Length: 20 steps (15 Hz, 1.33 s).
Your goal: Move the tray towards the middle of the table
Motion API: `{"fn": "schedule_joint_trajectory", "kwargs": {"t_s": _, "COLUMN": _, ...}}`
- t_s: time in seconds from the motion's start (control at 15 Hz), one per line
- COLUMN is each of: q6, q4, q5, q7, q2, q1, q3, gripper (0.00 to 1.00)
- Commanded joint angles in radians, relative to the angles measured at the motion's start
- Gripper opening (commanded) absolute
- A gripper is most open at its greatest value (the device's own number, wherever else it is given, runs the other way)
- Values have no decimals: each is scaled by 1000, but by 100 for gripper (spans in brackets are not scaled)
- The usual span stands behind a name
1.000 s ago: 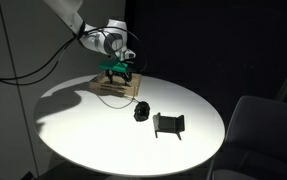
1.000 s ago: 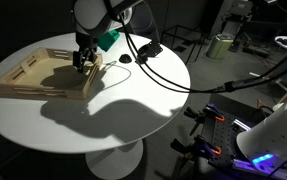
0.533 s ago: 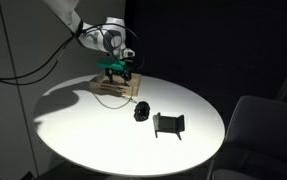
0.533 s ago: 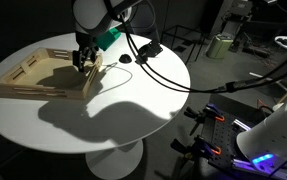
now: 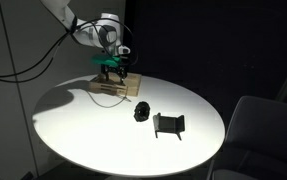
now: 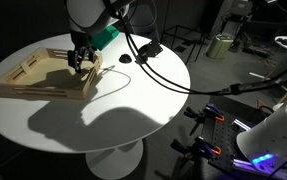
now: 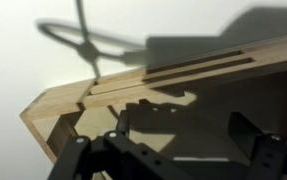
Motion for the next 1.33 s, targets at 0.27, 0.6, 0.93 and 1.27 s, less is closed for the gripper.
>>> {"fn": "schedule_joint_trajectory", "kwargs": {"t_s": 0.27, "q6": -1, "q4": -35, "q5": 19, "q7": -202, "q2": -13, "q1": -75, "q3": 45, "gripper": 100}}
{"fn": "schedule_joint_trajectory", "kwargs": {"t_s": 0.6, "q6": -9, "q4": -45, "q5": 40, "q7": -303, "q2": -18, "q1": -121, "q3": 73, "gripper": 100}}
{"fn": "schedule_joint_trajectory", "kwargs": {"t_s": 0.93, "q6": -45, "q4": -24, "q5": 30, "q7": -406, "q2": -5, "q1": -137, "q3": 93, "gripper": 100}}
{"fn": "schedule_joint_trajectory", "kwargs": {"t_s": 1.27, "q6": -76, "q4": -13, "q5": 13, "q7": -462, "q2": -5, "q1": -132, "q3": 87, "gripper": 100}}
